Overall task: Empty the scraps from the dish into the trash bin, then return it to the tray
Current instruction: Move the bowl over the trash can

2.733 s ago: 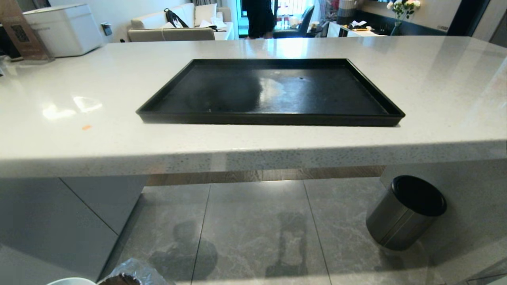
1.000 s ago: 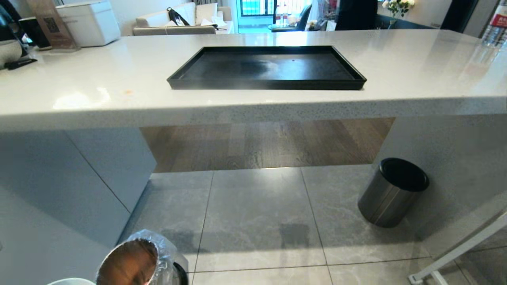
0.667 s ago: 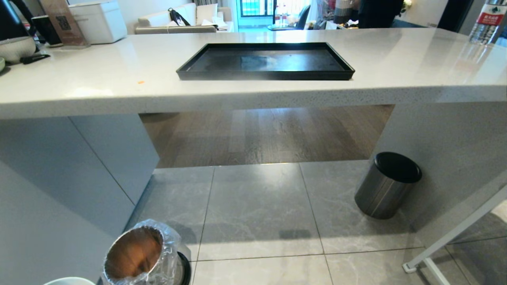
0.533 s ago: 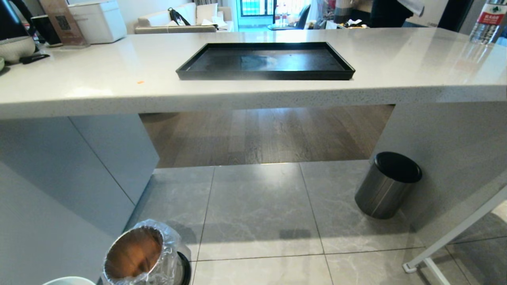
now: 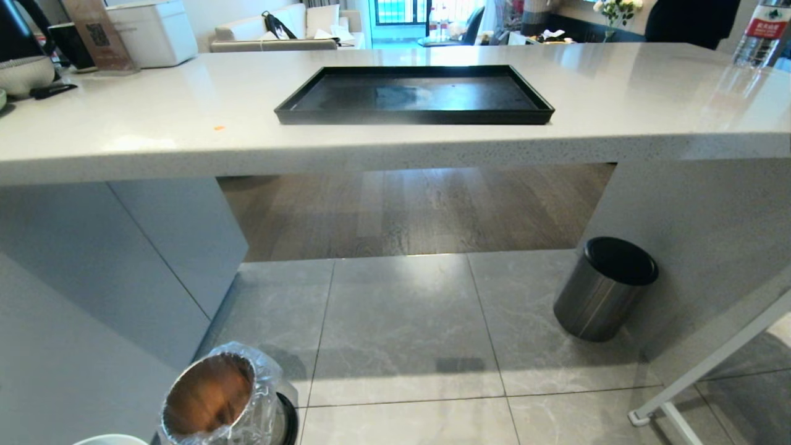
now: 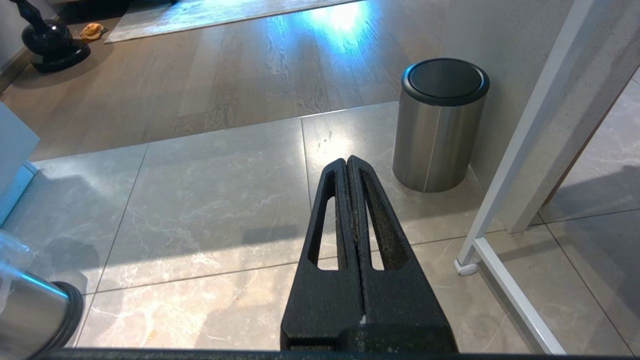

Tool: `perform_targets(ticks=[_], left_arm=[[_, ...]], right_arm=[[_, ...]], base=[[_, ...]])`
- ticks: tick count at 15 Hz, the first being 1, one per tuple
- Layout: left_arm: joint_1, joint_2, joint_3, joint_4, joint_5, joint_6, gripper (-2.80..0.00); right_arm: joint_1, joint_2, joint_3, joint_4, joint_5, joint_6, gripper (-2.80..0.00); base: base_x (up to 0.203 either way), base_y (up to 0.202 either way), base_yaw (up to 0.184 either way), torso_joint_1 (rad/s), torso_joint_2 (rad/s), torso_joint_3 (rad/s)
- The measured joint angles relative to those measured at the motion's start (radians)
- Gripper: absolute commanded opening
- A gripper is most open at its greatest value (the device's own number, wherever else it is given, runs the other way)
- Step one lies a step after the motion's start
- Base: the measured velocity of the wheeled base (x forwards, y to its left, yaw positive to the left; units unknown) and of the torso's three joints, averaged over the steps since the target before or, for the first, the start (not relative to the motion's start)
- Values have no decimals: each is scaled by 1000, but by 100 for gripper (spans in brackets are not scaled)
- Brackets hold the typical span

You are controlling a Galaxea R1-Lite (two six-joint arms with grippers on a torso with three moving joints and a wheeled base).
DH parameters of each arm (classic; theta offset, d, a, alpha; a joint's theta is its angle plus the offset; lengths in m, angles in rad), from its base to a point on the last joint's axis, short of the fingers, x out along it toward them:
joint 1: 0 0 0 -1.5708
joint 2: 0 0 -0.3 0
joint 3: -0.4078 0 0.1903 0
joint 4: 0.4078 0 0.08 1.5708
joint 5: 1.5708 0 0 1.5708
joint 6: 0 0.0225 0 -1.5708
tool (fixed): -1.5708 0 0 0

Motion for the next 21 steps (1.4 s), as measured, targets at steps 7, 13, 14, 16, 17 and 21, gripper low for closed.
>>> perform_targets(ticks=[7,13,14,16,17,21], left_arm=[[-5,-1,6,0,8,2,-280],[0,-5,8,0,7,2,-280],[0,-6,8,0,7,2,-280],[-1,-7,6,0,7,2,-280],[-2,-7,4,0,9,2,-280],[-4,-8,-1,-1,5,2,-280]], right_arm=[[0,0,0,0,0,0,-280],[0,0,-1,0,0,1,-280],[0,0,0,0,0,1,-280],[0,0,0,0,0,1,-280],[0,0,0,1,0,1,-280],[0,0,0,0,0,1,-280]], base=[[0,0,0,0,0,0],[0,0,0,0,0,0],[0,0,0,0,0,0],[0,0,0,0,0,0],[0,0,0,0,0,0],[1,-4,69,3,1,1]])
